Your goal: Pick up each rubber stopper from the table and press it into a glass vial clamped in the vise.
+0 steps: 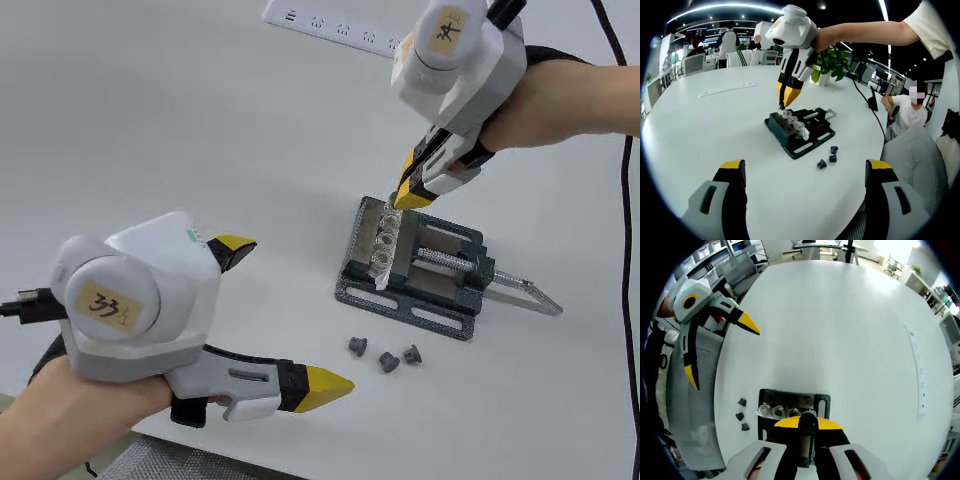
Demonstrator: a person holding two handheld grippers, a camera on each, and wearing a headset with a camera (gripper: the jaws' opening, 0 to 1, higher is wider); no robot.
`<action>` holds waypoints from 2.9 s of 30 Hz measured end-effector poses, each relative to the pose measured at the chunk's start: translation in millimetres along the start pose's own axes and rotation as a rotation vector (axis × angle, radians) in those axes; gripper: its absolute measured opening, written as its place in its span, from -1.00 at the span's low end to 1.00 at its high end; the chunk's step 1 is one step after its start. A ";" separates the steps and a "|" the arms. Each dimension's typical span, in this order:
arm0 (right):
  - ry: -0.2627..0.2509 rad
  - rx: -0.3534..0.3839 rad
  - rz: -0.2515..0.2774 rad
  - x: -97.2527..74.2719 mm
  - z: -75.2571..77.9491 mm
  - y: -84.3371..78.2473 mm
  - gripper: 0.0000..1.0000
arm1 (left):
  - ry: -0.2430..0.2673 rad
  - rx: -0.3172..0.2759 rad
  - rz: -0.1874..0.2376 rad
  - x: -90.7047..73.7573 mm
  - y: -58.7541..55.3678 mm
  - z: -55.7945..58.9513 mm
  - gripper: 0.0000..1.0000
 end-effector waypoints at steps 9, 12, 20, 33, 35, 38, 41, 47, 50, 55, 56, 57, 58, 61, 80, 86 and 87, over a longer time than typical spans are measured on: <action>-0.022 0.033 0.002 0.6 -0.1 0.0 -0.92 | -0.001 -0.004 -0.001 0.1 -2.0 0.9 0.98; -0.020 0.018 0.000 1.0 1.2 0.3 -0.90 | 0.000 -0.008 0.000 0.1 -2.2 1.1 0.98; -0.008 0.002 0.000 1.4 1.2 0.6 -0.88 | 0.004 -0.014 -0.001 -1.1 -3.3 1.1 0.98; 0.015 -0.029 0.003 3.8 0.7 2.3 -0.73 | 0.007 -0.017 -0.004 -2.8 -4.8 0.5 0.98; 0.021 -0.030 -0.005 5.1 -1.1 1.3 -0.70 | 0.009 -0.019 -0.004 -3.3 -5.2 -0.1 0.98; 0.019 -0.047 -0.003 3.4 -1.6 3.1 -0.68 | 0.012 -0.021 -0.004 -4.2 -5.7 -1.0 0.98; 0.014 -0.051 0.004 -3.6 0.4 7.3 -0.69 | 0.014 -0.023 -0.003 -5.0 -6.2 -1.3 0.98; 0.017 -0.059 -0.010 -8.2 1.9 7.6 -0.80 | 0.015 -0.025 -0.003 -5.6 -7.5 -1.3 0.98; 0.014 -0.079 -0.013 -9.0 2.2 7.2 -0.90 | 0.015 -0.025 -0.002 -5.2 -7.3 -1.5 0.98; 0.020 -0.076 -0.019 -6.9 1.5 4.1 -0.92 | 0.016 -0.026 -0.003 -4.8 -7.5 -1.7 0.98; 0.022 -0.074 -0.020 -6.4 1.9 3.4 -0.92 | 0.015 -0.026 -0.003 -4.8 -7.6 -1.8 0.98; 0.022 -0.069 -0.018 -5.8 2.7 2.9 -0.92 | 0.016 -0.028 -0.002 -4.8 -7.8 -1.9 0.98; 0.021 -0.068 -0.016 -5.7 2.7 3.1 -0.93 | 0.017 -0.029 -0.002 -4.9 -8.0 -2.0 0.98; 0.022 -0.065 -0.014 -6.2 1.1 3.9 -0.95 | 0.019 -0.031 -0.003 -5.0 -8.3 -1.7 0.98; 0.021 -0.082 -0.024 -1.8 5.2 3.2 -0.99 | 0.019 -0.040 -0.005 -3.7 -10.4 -2.5 0.98; 0.019 -0.102 -0.036 -1.1 7.2 3.1 -0.99 | 0.017 -0.042 -0.003 -2.8 -10.0 -1.9 0.98; 0.017 -0.101 -0.034 -1.4 6.3 2.9 -0.99 | 0.017 -0.043 -0.002 -2.7 -10.0 -1.7 0.98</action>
Point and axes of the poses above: the centre of the closed fingertips' face, and the gripper's own axes: x roughly forward along the fingers, z roughly to its right, y roughly out of its top, the point moved 4 cm from there along -x, roughly backward along the fingers, and after that the axes turned 15 degrees about z, right-handed, at the moved point
